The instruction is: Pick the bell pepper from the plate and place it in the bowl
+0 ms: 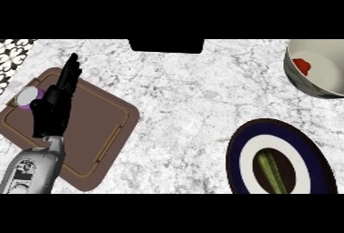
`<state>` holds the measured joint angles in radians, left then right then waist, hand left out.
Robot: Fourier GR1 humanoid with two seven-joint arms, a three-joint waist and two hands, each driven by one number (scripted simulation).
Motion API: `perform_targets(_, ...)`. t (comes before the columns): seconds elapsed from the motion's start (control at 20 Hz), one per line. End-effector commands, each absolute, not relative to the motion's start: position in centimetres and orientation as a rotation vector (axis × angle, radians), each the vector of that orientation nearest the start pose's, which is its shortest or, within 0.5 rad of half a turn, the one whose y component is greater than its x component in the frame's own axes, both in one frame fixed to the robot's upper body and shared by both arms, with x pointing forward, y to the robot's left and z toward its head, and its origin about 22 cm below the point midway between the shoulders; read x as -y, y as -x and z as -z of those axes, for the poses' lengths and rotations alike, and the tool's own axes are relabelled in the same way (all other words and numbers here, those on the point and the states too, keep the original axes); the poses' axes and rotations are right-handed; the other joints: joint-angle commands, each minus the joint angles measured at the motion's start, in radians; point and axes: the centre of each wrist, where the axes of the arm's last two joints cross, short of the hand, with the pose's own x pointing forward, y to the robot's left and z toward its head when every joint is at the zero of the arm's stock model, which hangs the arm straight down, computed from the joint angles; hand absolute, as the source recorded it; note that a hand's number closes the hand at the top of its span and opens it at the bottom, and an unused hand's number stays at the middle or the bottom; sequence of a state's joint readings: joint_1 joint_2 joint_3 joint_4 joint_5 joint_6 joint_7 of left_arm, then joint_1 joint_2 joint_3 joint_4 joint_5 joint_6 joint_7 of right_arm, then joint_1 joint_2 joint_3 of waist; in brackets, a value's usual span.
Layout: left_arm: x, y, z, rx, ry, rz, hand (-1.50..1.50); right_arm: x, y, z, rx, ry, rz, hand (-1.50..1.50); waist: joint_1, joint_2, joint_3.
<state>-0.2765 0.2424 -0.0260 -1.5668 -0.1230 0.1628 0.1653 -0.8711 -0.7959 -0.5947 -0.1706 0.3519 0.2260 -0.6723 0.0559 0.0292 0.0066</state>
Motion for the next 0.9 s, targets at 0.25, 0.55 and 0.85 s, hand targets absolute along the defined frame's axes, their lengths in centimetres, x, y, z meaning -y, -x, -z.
perform_targets(0.25, -23.6, -29.8, -8.5, 1.692, -0.346, 0.186, 0.00, 55.0, -29.8, -10.4, 1.836, 0.337, -0.142, -1.50, -0.015, -0.004, 0.001)
perform_targets(0.55, -25.1, -29.7, -7.5, 1.670, -0.364, 0.191, 0.00, 57.2, -27.5, -11.9, 1.838, 0.294, -0.180, -1.50, -0.021, -0.007, 0.001)
perform_targets(0.85, -25.0, -29.8, -8.4, 1.682, -0.362, 0.173, 0.00, 56.6, -26.6, -8.5, 1.840, 0.268, -0.181, -1.50, -0.026, -0.012, 0.001)
